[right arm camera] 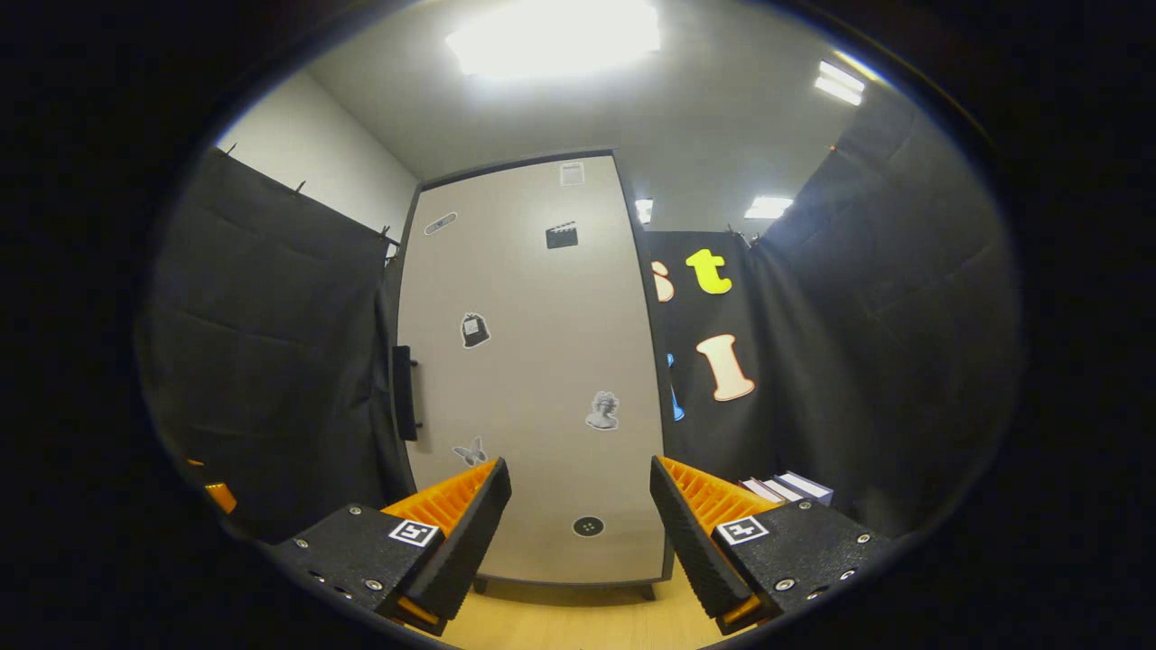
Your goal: Open the cabinet door with the right hand, grasp the bottle in the cabinet with the left hand and place it on the coaster, then close the cabinet door with the right hand.
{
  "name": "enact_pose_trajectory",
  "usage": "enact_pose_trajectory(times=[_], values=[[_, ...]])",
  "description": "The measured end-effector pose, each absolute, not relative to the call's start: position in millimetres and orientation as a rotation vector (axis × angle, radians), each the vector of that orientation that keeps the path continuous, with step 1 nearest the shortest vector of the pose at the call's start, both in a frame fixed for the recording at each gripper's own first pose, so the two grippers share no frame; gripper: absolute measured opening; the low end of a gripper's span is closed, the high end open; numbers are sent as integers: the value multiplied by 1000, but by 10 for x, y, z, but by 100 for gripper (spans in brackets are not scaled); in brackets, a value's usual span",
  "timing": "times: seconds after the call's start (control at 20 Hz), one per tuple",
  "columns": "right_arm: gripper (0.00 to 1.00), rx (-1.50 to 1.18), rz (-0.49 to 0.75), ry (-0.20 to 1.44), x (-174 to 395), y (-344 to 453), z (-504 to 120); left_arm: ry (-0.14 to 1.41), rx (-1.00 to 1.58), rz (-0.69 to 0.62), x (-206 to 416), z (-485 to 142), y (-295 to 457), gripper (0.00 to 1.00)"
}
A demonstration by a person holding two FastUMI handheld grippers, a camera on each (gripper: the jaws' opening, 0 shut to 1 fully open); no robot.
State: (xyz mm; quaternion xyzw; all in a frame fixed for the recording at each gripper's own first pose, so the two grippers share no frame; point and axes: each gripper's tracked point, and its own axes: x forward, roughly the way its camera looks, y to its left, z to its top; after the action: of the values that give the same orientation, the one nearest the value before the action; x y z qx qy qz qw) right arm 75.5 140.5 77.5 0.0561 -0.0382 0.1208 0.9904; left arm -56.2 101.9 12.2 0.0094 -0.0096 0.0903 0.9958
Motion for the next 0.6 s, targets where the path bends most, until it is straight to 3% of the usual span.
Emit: enact_pose_trajectory(times=[0.6], values=[[95, 94, 380, -122, 1214, 2681, 1106, -13, 55, 312, -1032, 78, 1776, 77]])
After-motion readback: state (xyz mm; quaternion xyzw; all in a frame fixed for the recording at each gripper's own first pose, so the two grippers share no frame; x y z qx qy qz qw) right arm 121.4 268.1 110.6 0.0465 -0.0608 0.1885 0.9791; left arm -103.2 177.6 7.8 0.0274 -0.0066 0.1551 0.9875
